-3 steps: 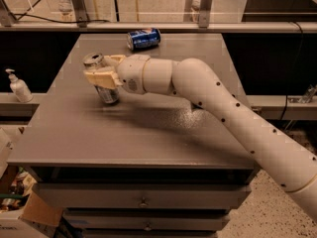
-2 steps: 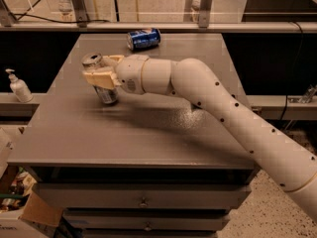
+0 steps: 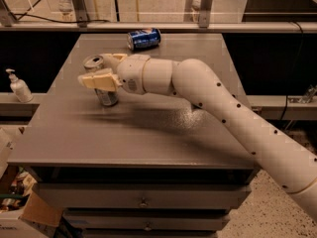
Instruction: Place redbull can upright
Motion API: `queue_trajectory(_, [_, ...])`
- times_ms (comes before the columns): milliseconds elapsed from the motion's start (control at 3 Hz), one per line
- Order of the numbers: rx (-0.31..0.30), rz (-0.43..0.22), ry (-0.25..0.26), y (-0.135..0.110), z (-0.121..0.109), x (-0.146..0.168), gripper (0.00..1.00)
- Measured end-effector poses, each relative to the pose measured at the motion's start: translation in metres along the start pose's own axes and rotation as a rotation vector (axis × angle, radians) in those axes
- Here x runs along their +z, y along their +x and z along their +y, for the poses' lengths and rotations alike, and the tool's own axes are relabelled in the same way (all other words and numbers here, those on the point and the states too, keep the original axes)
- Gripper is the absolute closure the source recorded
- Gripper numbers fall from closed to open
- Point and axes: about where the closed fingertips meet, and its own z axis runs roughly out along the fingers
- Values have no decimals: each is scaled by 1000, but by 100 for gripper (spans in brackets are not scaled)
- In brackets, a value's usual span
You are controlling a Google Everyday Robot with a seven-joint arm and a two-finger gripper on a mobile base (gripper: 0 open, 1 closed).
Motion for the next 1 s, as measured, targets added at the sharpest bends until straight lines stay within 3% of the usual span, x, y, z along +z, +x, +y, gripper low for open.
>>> queue_trajectory(333, [-11, 18, -33, 6, 4, -13, 26])
queue_trajectory(667, [-13, 20, -55, 8, 6, -23, 27])
queue_trajectory(1000, [-26, 16, -71, 12, 9, -37, 4])
